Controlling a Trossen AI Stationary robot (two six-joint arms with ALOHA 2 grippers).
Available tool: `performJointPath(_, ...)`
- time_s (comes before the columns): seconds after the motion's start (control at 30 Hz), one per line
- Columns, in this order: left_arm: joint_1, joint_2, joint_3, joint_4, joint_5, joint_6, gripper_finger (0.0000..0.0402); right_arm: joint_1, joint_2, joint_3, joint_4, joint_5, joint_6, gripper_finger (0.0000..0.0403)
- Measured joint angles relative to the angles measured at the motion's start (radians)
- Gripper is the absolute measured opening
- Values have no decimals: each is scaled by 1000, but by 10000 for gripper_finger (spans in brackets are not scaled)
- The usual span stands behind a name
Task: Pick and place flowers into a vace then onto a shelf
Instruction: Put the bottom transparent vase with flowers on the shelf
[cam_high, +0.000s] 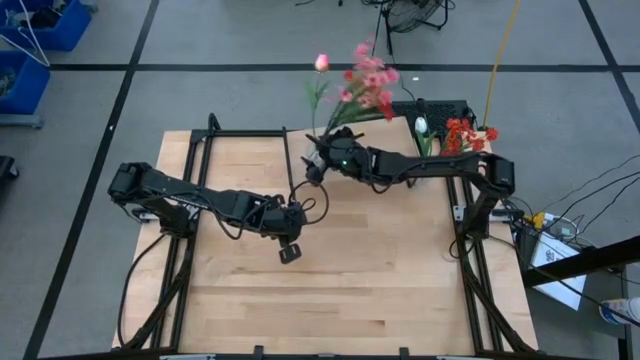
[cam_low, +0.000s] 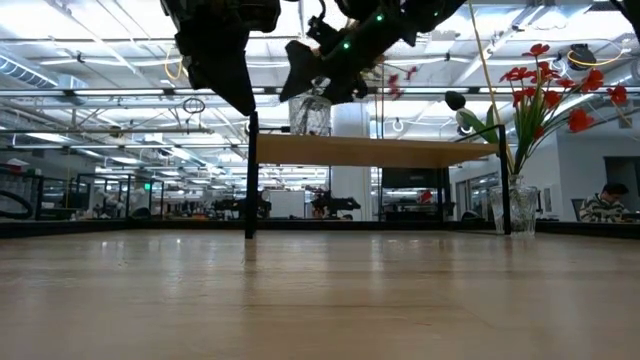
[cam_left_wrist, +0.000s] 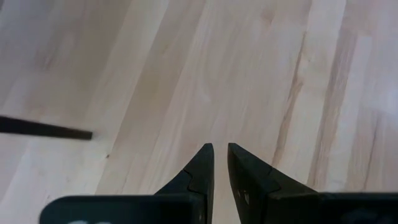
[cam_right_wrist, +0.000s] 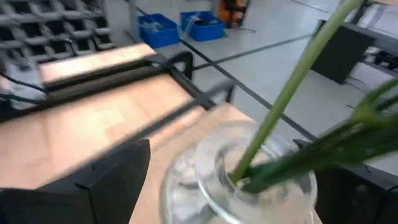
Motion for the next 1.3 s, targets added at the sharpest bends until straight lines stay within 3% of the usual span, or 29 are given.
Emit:
performJointPath(0.23, -1, 0, 0, 68, 1, 44, 51, 11, -47, -78, 41, 22, 58, 377)
performJointPath(0.43, -1, 0, 0, 88, 22, 53, 51, -36, -20, -151, 295, 18, 92, 377)
performJointPath(0.77, -2, 0, 0, 85, 27, 23, 51, -8, -35, -171, 304, 19, 128, 378)
performJointPath(0.93, -2, 0, 0, 87, 27, 22, 51, -5, -35, -171, 295, 22, 125, 396)
performJointPath(1.3, -2, 0, 0, 87, 19, 18, 51, 24, -35, -171, 280, 50, -24, 397)
